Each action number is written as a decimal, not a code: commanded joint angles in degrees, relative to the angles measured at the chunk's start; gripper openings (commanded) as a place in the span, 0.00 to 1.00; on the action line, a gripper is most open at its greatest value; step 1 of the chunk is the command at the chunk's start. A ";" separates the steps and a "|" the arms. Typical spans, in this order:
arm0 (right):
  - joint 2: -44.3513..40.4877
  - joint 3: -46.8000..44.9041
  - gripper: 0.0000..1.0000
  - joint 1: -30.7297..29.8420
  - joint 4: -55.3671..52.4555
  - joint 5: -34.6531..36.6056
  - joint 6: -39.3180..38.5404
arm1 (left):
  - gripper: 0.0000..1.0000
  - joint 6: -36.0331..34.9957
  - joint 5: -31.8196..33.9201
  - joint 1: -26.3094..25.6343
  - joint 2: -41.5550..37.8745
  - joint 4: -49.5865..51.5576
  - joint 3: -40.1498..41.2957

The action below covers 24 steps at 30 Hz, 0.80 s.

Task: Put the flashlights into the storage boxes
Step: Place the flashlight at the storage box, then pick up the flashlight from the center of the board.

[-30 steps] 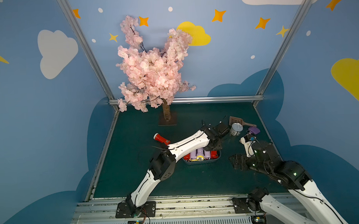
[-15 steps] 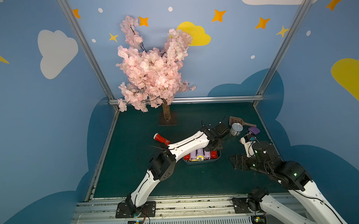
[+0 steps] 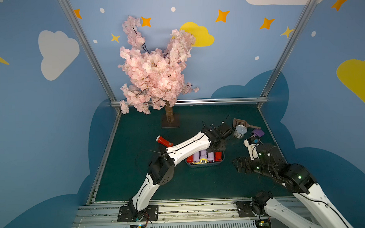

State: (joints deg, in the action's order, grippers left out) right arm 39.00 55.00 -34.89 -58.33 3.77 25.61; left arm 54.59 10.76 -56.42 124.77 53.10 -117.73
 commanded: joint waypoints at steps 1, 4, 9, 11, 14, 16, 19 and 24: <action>1.01 0.26 0.89 0.30 1.40 -1.33 -0.80 | 0.55 -1.06 2.46 0.04 -5.60 1.41 1.45; 2.03 0.71 0.90 0.28 2.35 -3.16 -1.11 | 0.59 -0.62 6.13 0.90 -10.39 3.37 4.68; 4.24 1.56 0.90 0.17 5.36 -6.62 -1.44 | 0.63 1.50 8.16 7.35 -24.14 -1.76 23.76; 5.68 1.94 0.90 -0.01 6.65 -8.41 -1.52 | 0.67 2.44 7.51 11.09 -29.94 -5.60 32.62; 7.69 2.45 0.90 -0.92 9.44 -10.83 -0.85 | 0.76 2.23 6.37 17.03 -37.40 -11.55 44.40; 9.52 3.18 0.91 -2.17 10.98 -11.24 -0.34 | 0.86 1.59 5.17 21.06 -40.57 -13.92 49.62; 13.37 5.38 0.91 -5.04 12.30 -9.97 -0.20 | 0.96 -0.20 3.78 26.08 -41.04 -14.84 52.13; 20.69 9.96 0.91 -9.09 13.21 -7.03 -0.12 | 0.99 -2.36 -1.09 31.84 -35.39 -17.04 50.99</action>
State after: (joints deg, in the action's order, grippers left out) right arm 57.34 62.06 -42.70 -47.22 -4.95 25.19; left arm 54.17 13.30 -26.48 86.63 39.18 -65.60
